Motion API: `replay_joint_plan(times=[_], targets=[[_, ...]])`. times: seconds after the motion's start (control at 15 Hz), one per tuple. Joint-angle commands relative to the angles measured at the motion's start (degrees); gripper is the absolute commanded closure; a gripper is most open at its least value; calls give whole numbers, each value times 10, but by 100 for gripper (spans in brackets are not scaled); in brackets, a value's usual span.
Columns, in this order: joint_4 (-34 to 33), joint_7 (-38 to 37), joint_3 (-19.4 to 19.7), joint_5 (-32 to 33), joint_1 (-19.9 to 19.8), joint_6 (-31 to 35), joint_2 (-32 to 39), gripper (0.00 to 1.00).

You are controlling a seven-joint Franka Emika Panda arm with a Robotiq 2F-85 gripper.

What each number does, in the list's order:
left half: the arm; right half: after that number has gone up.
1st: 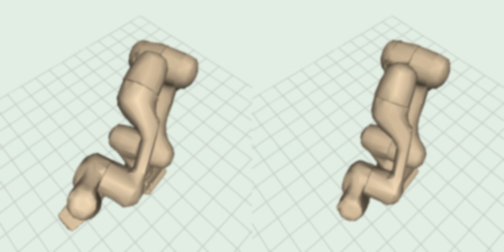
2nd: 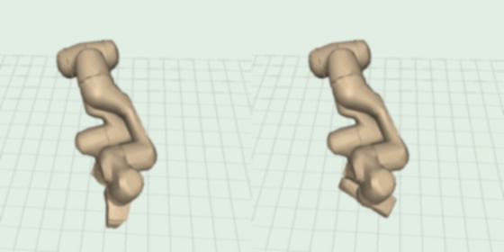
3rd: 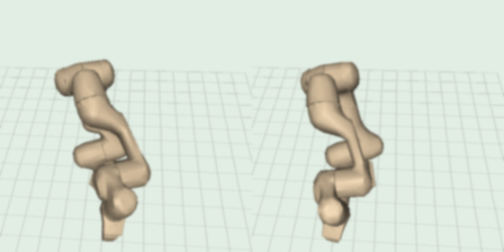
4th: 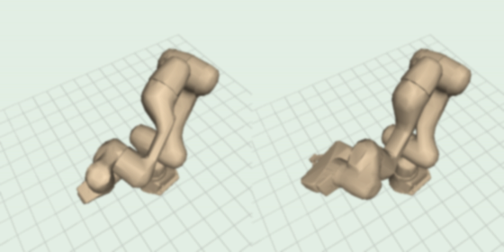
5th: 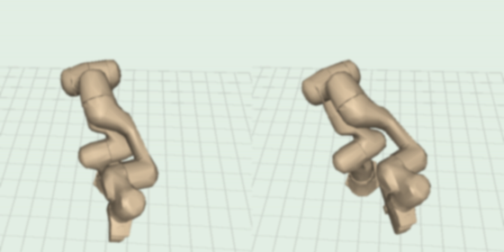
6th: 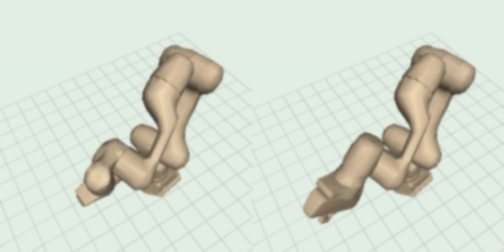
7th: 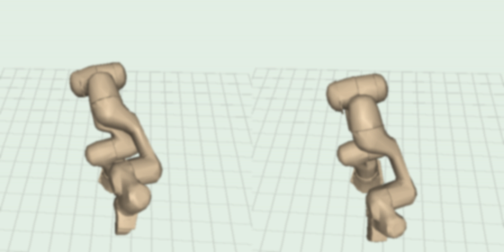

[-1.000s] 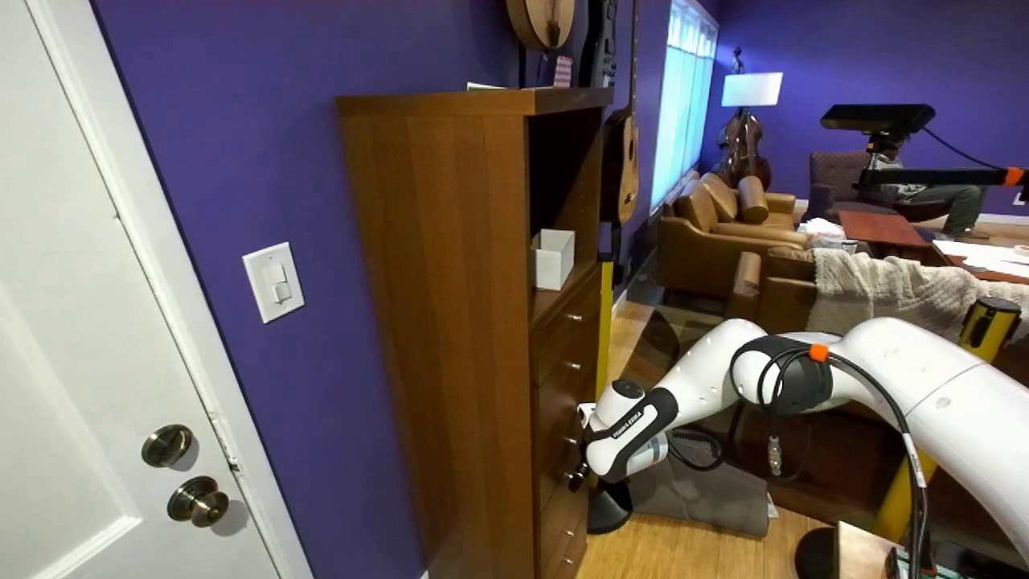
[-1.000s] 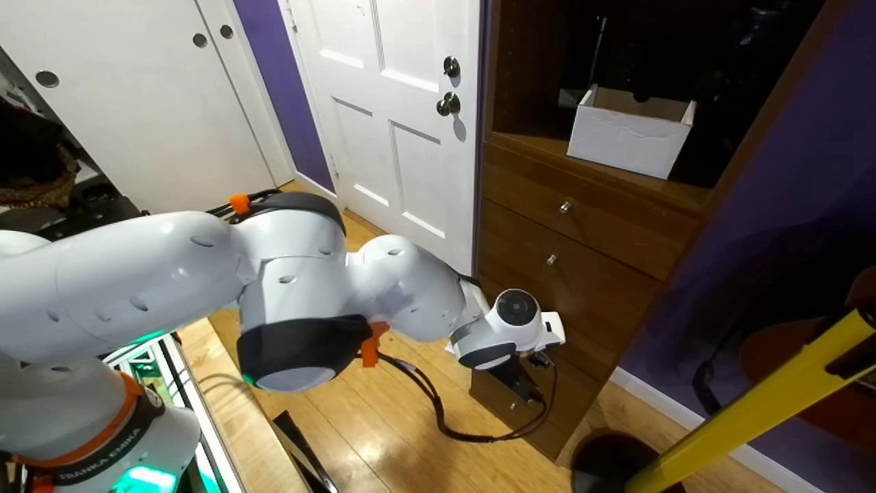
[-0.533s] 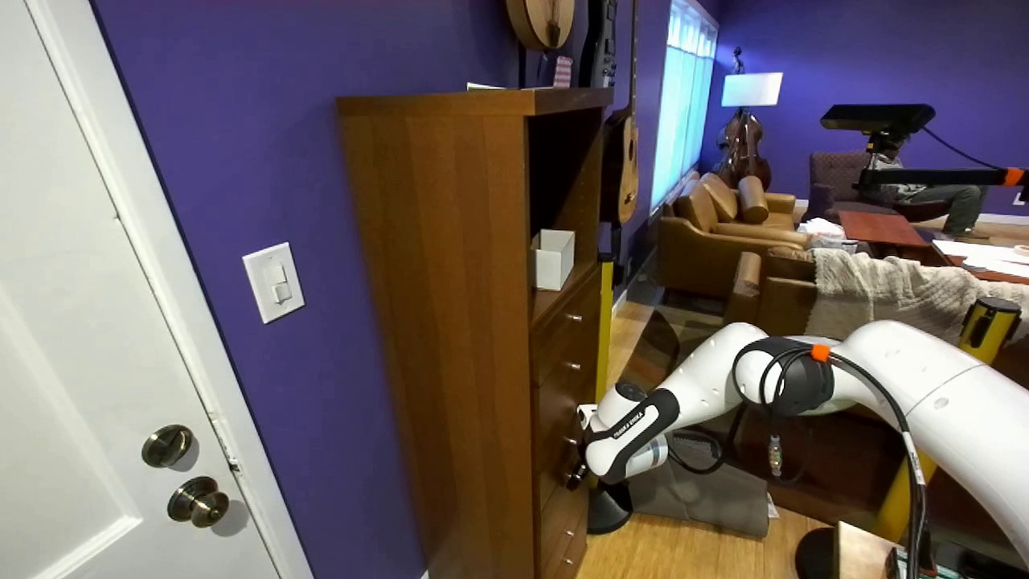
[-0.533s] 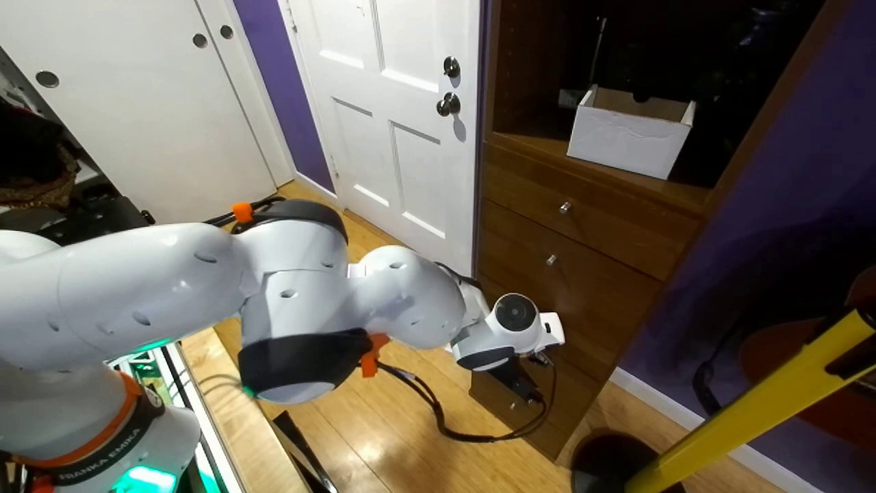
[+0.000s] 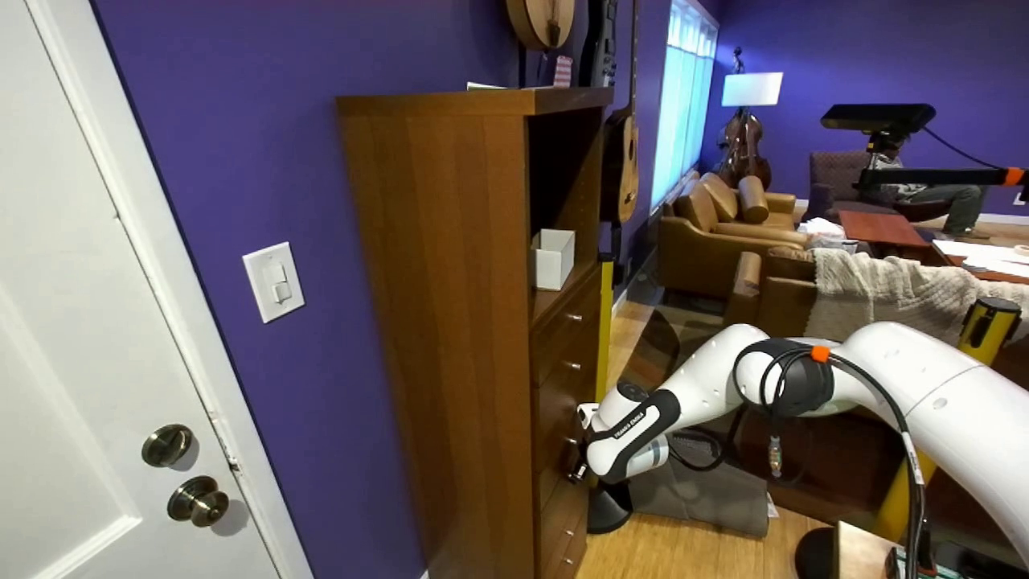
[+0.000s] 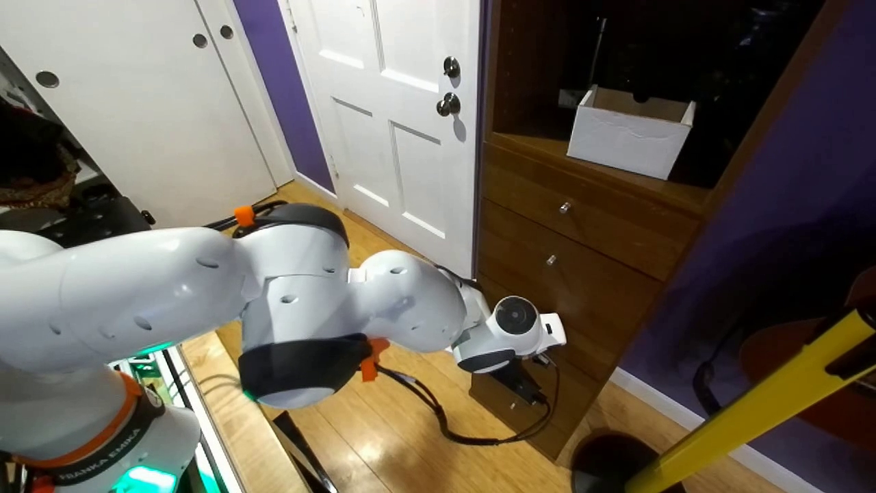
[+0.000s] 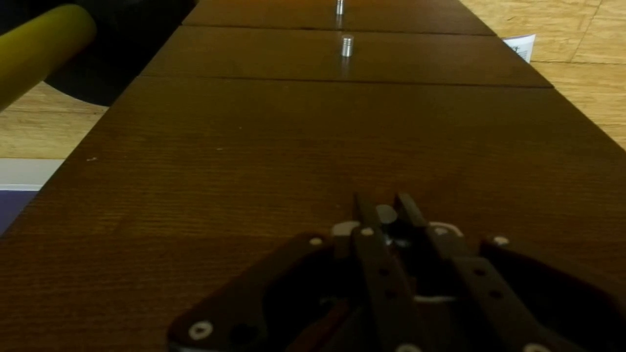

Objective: Open the third to bottom drawer of the cabinet

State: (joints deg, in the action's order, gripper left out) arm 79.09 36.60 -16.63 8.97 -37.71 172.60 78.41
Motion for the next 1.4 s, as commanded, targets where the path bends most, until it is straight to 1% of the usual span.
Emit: replay_joint_plan(times=[0.0, 0.07, 0.13, 0.27, 0.53, 0.67, 0.87, 1.0, 1.2, 1.33], targets=[[-12, -29, 38, -2, 28, -8, 1, 96], [-8, -47, 54, -5, 38, -9, -5, 96], [0, -81, 83, -11, 56, -12, -14, 96], [17, -136, 127, -15, 88, -22, -30, 96], [43, -186, 185, -16, 129, -52, -47, 96], [53, -194, 203, -12, 140, -78, -56, 96], [75, -186, 215, -9, 141, -121, -72, 96], [89, -167, 200, -12, 124, -128, -79, 96], [106, -120, 169, -14, 83, -133, -78, 96], [114, -103, 154, -20, 63, -140, -79, 96]])
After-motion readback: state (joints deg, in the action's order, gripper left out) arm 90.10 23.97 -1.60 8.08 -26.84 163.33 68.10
